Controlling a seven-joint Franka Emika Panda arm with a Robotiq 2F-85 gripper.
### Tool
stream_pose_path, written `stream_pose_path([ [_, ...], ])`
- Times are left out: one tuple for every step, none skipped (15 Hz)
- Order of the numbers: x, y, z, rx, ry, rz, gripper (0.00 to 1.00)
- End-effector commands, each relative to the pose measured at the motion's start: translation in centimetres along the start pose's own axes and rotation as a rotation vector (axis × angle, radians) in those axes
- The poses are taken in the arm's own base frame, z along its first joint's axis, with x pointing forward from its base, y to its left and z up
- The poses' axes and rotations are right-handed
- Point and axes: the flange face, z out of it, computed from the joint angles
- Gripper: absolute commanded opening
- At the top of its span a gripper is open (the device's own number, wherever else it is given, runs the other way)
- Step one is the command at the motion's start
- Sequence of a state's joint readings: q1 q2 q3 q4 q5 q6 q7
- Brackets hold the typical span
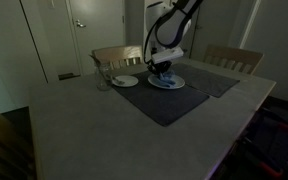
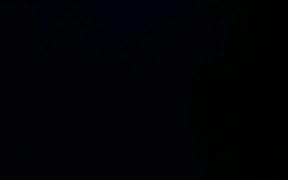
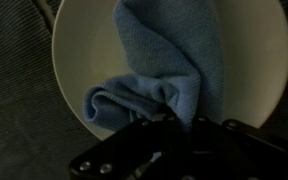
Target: Use the cloth to wipe the plate
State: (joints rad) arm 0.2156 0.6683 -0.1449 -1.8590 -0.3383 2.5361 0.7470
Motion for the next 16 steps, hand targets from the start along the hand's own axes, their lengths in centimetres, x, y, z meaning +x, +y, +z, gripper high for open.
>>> stream_pose_path([
  [-1.4, -1.7, 0.9, 0.104, -0.054, -0.092, 0.02],
  [-1.5, -1.8, 0.8, 0.117, -0.075, -0.124, 0.02],
  [-1.6, -2.0, 0.7, 0.133, -0.092, -0.146, 0.02],
  [-1.7, -2.0, 0.7, 0.151, -0.115, -0.166, 0.02],
  [-1.8, -1.9, 0.7, 0.158, -0.147, -0.188, 0.02],
  [-1.9, -1.6, 0.9, 0.137, -0.192, -0.21, 0.02],
  [-2.0, -1.4, 1.0, 0.124, -0.224, -0.231, 0.02],
  [-2.1, -1.2, 1.1, 0.107, -0.254, -0.261, 0.02],
  [-2.3, -1.1, 1.1, 0.093, -0.285, -0.286, 0.02],
  [-2.5, -1.1, 1.2, 0.078, -0.319, -0.31, 0.02],
  [-2.9, -1.0, 1.4, 0.047, -0.355, -0.324, 0.02],
  [-3.1, -0.7, 1.5, 0.011, -0.384, -0.328, 0.02],
  [-3.3, -0.4, 1.7, -0.02, -0.403, -0.323, 0.02],
  [-3.4, -0.1, 1.9, -0.041, -0.406, -0.327, 0.02],
  [-3.5, 0.1, 2.1, -0.041, -0.417, -0.337, 0.02],
  [-3.6, 0.3, 2.4, -0.055, -0.418, -0.331, 0.02],
])
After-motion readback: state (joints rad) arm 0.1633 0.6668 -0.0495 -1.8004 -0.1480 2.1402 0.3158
